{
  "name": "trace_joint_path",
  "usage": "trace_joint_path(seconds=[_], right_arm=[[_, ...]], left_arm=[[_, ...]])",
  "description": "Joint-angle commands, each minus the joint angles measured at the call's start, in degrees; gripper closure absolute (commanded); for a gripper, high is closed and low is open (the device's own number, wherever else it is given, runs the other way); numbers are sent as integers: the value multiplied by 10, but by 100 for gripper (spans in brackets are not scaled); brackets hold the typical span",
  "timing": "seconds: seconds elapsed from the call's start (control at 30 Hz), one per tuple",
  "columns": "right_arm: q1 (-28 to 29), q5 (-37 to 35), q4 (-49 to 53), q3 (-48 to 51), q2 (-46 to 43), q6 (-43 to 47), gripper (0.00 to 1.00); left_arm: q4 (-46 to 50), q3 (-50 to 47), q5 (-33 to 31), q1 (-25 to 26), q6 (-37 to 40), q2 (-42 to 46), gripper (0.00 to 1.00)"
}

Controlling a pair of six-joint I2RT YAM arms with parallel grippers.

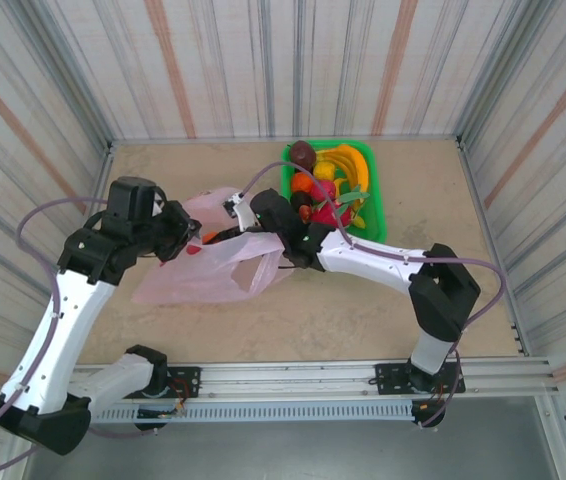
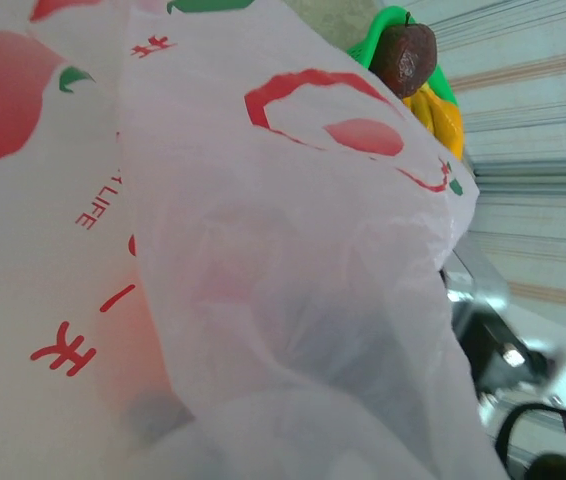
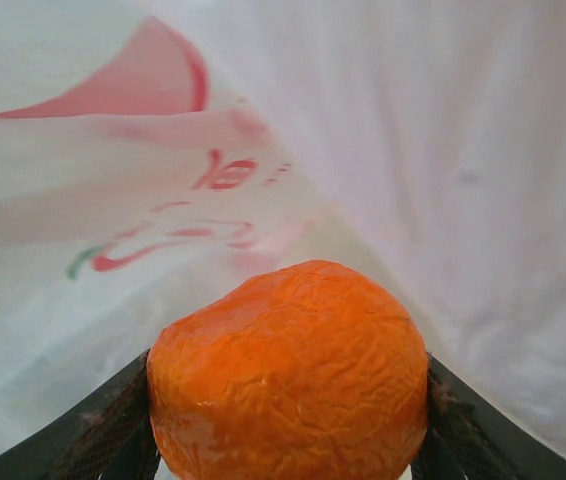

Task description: Place the fake fruits into the plastic bag and tie a complex knot

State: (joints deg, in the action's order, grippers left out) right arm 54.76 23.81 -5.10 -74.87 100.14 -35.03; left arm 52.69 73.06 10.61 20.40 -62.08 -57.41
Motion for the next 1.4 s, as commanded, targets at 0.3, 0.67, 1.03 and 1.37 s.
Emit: trace_joint_path(seconds=[0.3, 0.67, 1.03, 1.37], right_arm=[[-12, -9, -36, -19, 17, 13, 66], [-20, -32, 4, 33, -51, 49, 65], [-26, -77, 65, 105, -152, 63, 64], [-37, -124, 130, 115, -175, 68, 55]], left_arm=[[-61, -23, 24, 10, -30, 21, 100], [-86, -26, 12, 45, -44, 10, 100], [-136, -27, -5, 102, -61, -20, 100], [-162, -38, -4, 129, -80, -43, 100]])
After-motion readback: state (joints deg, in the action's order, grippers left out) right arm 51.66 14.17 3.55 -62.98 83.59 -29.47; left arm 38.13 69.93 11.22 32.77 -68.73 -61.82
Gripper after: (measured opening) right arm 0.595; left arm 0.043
